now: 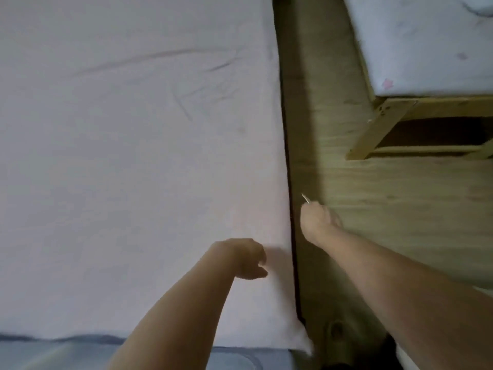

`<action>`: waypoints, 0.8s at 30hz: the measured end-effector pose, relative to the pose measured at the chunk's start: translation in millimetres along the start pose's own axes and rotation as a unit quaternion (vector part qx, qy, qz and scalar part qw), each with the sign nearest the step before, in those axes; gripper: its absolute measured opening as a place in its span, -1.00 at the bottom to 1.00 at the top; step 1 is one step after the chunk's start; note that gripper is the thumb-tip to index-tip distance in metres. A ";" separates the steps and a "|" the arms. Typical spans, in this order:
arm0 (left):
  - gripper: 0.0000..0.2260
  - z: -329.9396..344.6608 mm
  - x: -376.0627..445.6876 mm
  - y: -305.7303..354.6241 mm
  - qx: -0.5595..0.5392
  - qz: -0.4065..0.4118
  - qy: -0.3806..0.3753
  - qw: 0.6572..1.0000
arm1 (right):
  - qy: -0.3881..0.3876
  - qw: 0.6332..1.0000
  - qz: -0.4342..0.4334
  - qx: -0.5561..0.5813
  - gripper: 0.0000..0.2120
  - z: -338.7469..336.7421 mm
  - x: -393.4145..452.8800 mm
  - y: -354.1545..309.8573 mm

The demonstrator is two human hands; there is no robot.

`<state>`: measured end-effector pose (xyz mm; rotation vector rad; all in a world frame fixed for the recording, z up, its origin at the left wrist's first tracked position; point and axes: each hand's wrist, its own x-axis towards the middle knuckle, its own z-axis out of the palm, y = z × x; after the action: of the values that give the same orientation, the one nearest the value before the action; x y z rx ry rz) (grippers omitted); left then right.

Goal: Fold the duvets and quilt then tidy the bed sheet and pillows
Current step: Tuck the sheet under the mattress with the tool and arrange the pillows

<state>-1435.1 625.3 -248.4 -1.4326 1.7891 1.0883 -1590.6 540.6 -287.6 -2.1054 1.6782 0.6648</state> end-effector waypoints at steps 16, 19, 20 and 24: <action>-0.65 -251.1 -173.5 82.5 -0.100 -0.203 0.252 0.941 | 0.077 0.959 -0.271 0.035 -0.79 -311.1 -54.3 60.9; -0.63 -255.4 -188.6 70.8 -0.112 -0.217 0.260 0.934 | 0.088 0.953 -0.289 0.013 -0.78 -334.8 -43.1 40.6; -0.63 -262.4 -195.8 59.5 -0.114 -0.227 0.271 0.928 | 0.096 0.948 -0.303 0.002 -0.80 -351.3 -37.8 27.2; -0.63 -305.1 -219.4 12.1 -0.131 -0.269 0.284 0.911 | 0.114 0.928 -0.355 0.006 -0.83 -408.4 -8.0 -21.9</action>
<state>-1381.4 466.0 88.0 -2.4198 1.4580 0.6658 -1516.0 325.8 52.5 -2.6108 0.8708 0.1823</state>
